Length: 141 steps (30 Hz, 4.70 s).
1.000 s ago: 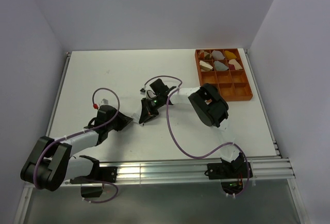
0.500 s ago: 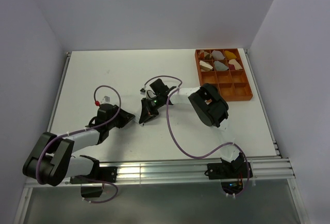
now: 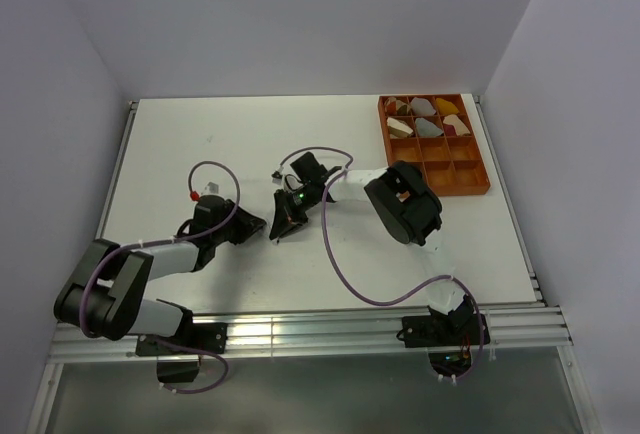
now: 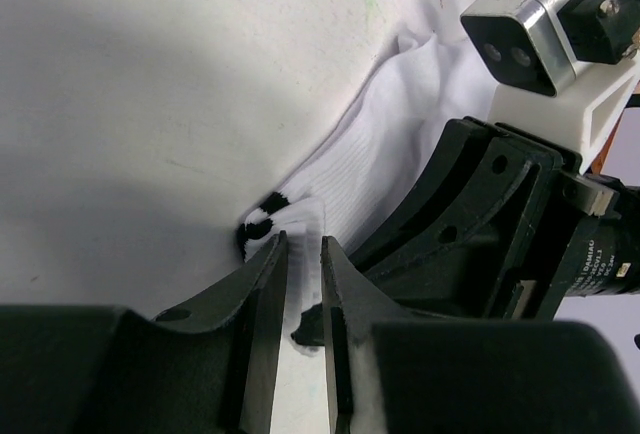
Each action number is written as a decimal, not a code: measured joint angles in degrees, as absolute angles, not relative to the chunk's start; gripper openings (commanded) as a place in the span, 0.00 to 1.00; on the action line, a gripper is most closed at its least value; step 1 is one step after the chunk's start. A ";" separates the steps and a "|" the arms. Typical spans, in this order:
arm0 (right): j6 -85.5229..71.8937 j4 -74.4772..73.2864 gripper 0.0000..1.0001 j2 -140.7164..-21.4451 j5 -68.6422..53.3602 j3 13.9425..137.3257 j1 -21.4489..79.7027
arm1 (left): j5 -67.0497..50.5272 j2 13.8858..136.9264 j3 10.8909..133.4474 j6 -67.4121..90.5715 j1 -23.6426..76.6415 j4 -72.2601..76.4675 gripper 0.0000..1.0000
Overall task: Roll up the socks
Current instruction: Roll the sock at the center of the board.
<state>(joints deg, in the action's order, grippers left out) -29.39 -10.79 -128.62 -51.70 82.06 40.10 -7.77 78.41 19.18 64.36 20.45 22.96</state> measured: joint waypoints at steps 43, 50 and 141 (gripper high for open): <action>7.22 20.47 0.54 -97.97 0.03 50.33 59.40 | -5.28 80.47 24.47 64.16 22.22 15.42 0.26; 11.05 23.20 0.48 -101.91 3.62 51.55 62.37 | -5.32 80.49 24.71 64.14 22.22 15.00 0.25; 17.34 7.60 0.46 -101.97 1.69 59.35 58.61 | -6.90 88.03 37.17 52.49 22.48 4.19 0.22</action>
<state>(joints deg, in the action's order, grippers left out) 17.34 7.60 -101.97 1.69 59.35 58.61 -6.90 88.03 37.17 52.49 22.48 4.19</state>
